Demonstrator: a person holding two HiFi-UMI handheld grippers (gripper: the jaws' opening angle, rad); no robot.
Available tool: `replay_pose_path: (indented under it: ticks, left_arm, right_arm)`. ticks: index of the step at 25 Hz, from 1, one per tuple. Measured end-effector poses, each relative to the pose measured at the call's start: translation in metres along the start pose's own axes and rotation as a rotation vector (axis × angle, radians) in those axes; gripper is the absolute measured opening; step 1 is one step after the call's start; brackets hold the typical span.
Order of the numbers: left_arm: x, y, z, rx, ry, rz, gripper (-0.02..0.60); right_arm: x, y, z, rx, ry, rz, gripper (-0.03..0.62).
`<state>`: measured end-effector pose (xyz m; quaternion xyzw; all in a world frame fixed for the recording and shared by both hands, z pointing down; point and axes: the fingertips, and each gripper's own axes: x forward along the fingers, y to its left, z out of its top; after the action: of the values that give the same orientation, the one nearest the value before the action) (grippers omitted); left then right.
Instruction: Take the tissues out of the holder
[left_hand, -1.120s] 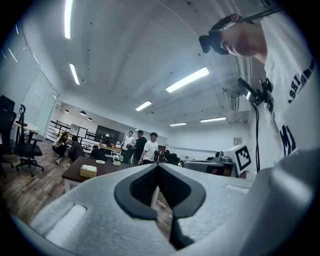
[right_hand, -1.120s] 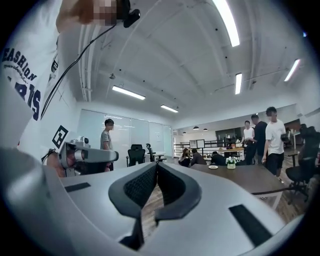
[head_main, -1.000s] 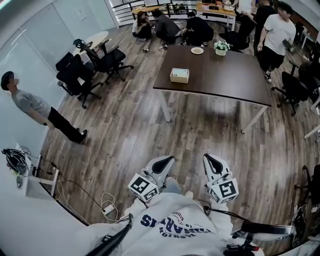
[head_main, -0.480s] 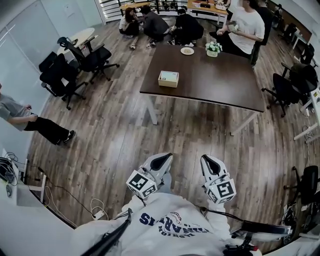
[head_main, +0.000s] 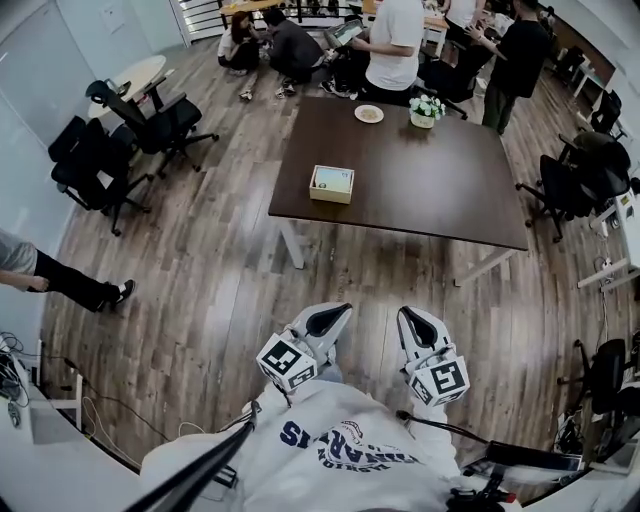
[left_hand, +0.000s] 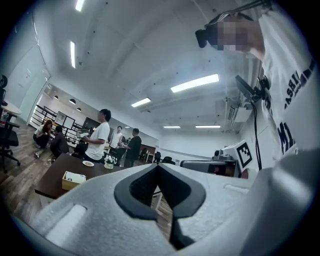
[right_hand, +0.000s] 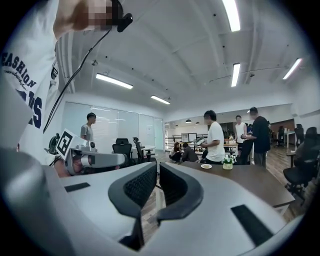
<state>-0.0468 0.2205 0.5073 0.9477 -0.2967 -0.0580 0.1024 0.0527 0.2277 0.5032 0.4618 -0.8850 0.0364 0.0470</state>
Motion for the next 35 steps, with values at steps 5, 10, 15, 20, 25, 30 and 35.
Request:
replay_pose_path:
  ticks: [5,10,15,20,25,30,35]
  left_arm:
    - [0.021,0.066,0.024,0.105,0.023,-0.010,0.005]
    - [0.043,0.104,0.043,0.170,0.013,-0.054,0.005]
    - [0.062,0.133,0.049,0.141,0.013,-0.042,0.005]
    - [0.089,0.150,0.045,0.126,0.019,-0.028,0.005]
    - [0.121,0.185,0.048,0.112,0.013,0.013,0.005]
    - [0.167,0.231,0.061,0.119,0.002,0.050,0.005]
    - [0.219,0.272,0.078,0.125,-0.016,0.071,0.005]
  right_arm:
    - [0.052,-0.019,0.012,-0.013,0.017,-0.022,0.011]
    - [0.083,-0.039,0.007,0.012,0.028,-0.076,0.011]
    - [0.102,-0.064,0.009,0.023,0.044,-0.096,0.011]
    - [0.115,-0.107,0.008,0.035,0.037,-0.117,0.011]
    - [0.158,-0.152,0.011,0.027,0.030,-0.094,0.011]
    - [0.212,-0.204,0.025,0.007,0.012,-0.062,0.012]
    - [0.261,-0.254,0.032,-0.001,0.006,-0.010,0.012]
